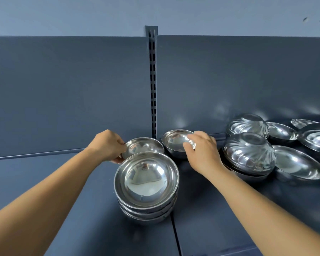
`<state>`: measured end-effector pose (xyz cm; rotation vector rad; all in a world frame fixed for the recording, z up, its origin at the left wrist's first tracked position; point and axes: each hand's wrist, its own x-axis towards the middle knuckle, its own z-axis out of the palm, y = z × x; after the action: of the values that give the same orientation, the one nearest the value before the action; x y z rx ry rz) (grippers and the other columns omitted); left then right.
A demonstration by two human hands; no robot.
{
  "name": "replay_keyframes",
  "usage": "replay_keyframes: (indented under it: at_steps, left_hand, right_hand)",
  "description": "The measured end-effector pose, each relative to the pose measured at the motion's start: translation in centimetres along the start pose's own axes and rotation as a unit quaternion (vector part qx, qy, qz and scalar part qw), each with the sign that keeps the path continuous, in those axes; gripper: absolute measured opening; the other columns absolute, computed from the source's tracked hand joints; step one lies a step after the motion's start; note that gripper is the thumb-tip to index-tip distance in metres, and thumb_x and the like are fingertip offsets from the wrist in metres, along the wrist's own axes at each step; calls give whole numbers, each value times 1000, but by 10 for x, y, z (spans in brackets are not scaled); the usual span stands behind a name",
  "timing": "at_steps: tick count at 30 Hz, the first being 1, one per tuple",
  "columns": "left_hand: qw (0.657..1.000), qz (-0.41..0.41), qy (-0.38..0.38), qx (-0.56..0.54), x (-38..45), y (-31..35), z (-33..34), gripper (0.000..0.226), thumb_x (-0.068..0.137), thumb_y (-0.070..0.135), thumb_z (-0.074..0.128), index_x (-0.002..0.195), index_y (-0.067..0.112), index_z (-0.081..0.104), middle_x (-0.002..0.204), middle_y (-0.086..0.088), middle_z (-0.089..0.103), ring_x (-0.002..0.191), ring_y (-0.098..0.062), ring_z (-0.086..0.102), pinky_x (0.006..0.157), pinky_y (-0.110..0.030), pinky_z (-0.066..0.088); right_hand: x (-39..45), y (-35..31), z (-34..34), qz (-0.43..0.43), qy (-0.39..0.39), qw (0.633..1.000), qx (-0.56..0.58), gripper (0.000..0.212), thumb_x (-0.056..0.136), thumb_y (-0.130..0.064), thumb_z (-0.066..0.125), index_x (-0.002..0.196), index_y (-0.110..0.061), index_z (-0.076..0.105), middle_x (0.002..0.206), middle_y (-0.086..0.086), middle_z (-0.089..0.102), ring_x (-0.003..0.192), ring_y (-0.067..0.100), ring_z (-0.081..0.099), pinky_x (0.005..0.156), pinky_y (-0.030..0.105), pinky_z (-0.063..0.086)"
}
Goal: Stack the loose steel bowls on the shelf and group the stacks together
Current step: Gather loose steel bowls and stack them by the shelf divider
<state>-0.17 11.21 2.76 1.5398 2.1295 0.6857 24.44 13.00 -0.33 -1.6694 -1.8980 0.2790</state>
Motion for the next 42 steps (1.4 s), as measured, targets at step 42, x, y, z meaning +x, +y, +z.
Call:
replay_keyframes:
  at_steps: [42]
  left_hand:
    - [993,2,90,-70,-152,25,-26,30,86,7,47,72,10,73,57,-8,69,43,-11,60,49,-14,50]
  right_hand:
    - [-64,-50,-91,-21,-148,920,362,31,96,-13,37,112,-19,63,81,5,65,62,14,60,60,27,49]
